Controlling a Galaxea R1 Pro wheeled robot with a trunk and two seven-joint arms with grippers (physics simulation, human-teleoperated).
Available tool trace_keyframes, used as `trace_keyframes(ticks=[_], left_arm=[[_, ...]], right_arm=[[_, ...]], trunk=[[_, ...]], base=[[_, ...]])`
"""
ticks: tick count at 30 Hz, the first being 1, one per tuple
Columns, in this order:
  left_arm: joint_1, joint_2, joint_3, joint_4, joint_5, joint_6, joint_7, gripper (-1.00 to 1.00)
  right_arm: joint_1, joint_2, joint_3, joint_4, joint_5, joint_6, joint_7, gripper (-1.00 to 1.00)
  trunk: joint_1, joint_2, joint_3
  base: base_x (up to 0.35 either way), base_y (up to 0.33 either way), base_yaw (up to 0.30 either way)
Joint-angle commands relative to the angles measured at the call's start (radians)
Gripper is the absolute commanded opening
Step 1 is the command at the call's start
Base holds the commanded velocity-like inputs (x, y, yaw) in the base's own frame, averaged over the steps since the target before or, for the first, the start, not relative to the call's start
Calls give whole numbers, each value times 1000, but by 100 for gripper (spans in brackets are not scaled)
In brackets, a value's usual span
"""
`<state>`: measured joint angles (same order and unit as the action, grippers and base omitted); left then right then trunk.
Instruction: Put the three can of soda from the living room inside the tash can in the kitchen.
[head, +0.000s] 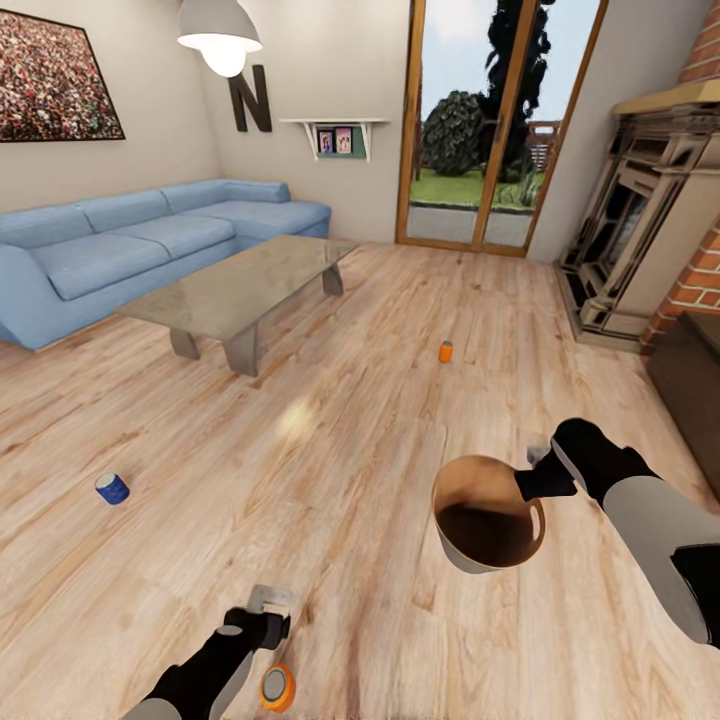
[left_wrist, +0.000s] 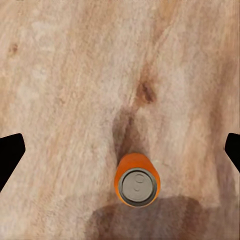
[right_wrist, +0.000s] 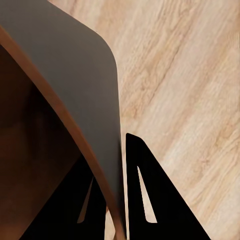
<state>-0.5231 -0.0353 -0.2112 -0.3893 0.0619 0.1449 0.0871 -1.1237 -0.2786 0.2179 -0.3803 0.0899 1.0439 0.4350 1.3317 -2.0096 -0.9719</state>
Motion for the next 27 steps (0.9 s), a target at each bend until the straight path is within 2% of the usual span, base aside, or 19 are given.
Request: trace_keyframes(ticks=[1,6,9,17,22,27], left_arm=[[0,0,-1,3,0,-11,2,100],[1,2,-6,14,0,-74,7,100],[1,2,-7,16,0,-90,8,100],[2,3,-8,18,0,-106,8,100],[2,3,-8,18,0,-108,8,100],[2,2,-28,18,-2,-109,9,100]], right_arm=[[-1,0,-3,0,-21,3,2,-100],[-1,1,-3,0,-21,3,2,-100],[-1,1,-2,0,-21,3,2,-100],[-1,2,1,-1,-21,3,2,-100],[-1,15,1,-2,-21,3,2,-100],[-1,19,0,-2,-20,3,2,-100]], trunk=[[4,-7,-5],[23,-42,-27],[34,-63,-41],[65,-119,-77],[84,-154,-99],[103,-189,-120]], base=[[0,0,0],[0,0,0],[0,0,0],[0,0,0],[0,0,0],[0,0,0]])
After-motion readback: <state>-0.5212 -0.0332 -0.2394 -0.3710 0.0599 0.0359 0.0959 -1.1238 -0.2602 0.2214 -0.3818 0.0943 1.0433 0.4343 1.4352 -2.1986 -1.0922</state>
